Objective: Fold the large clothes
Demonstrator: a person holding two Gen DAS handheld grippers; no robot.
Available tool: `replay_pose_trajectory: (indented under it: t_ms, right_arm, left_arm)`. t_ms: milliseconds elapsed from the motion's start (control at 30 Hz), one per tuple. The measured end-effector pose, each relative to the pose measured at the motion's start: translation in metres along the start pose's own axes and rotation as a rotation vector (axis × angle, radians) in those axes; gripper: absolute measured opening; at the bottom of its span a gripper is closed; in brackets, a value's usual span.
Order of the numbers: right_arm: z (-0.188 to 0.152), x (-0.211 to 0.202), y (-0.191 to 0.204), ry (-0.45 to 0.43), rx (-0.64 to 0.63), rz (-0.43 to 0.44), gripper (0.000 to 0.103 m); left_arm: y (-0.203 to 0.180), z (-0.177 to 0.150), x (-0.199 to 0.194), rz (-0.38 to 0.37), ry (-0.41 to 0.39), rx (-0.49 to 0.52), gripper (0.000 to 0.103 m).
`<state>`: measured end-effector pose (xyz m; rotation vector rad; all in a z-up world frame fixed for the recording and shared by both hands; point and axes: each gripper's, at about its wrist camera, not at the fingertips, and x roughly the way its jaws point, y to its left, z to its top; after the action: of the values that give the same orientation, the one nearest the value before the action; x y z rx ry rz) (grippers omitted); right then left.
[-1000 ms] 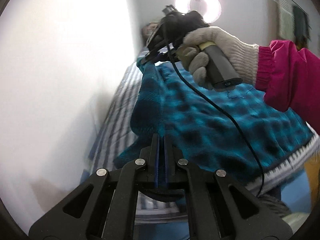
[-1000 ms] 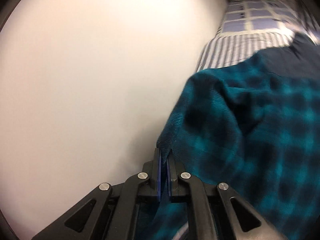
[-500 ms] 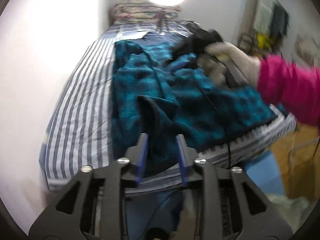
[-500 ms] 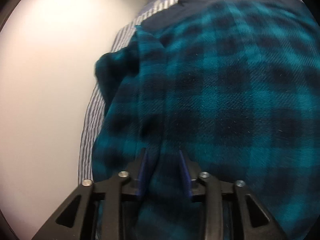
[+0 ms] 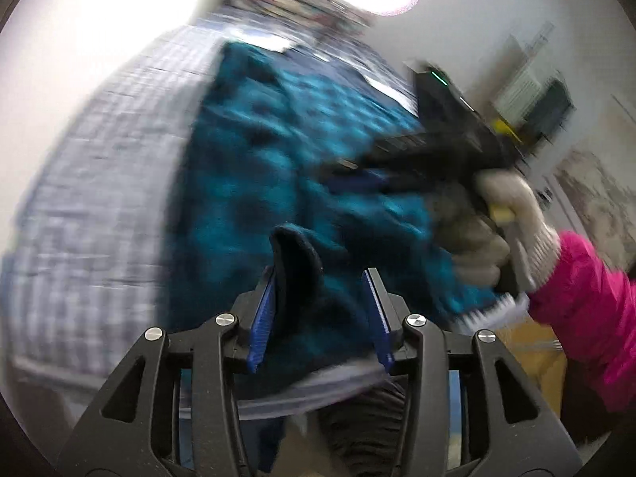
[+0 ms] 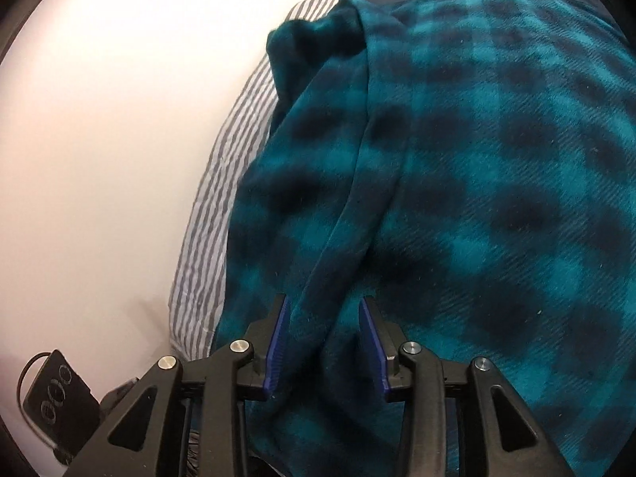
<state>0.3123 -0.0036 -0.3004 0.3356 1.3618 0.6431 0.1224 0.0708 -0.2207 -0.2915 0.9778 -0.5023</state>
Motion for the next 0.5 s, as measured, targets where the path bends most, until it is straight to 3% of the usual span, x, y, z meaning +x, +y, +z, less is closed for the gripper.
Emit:
replay_pose_trajectory:
  t_ms: [67, 167, 333, 433, 500]
  right_arm:
    - [-0.002, -0.002, -0.003, 0.008, -0.003, -0.015, 0.039]
    - [-0.013, -0.007, -0.010, 0.017, -0.011, -0.038, 0.039]
    - [-0.038, -0.020, -0.025, 0.029, 0.014, -0.001, 0.039]
    - [-0.049, -0.017, -0.022, 0.044, 0.019, 0.054, 0.039]
    - [-0.059, -0.012, -0.013, 0.067, 0.001, 0.078, 0.039]
  left_arm:
    - [-0.017, -0.013, 0.011, -0.042, 0.075, 0.071, 0.043]
    - [-0.027, -0.029, 0.007, -0.019, 0.106, 0.138, 0.043]
    - [0.027, -0.028, -0.034, 0.072, -0.001, -0.062, 0.043]
    - [0.066, -0.022, -0.035, 0.106, -0.005, -0.197, 0.043]
    - [0.078, -0.018, -0.022, 0.123, 0.026, -0.224, 0.043]
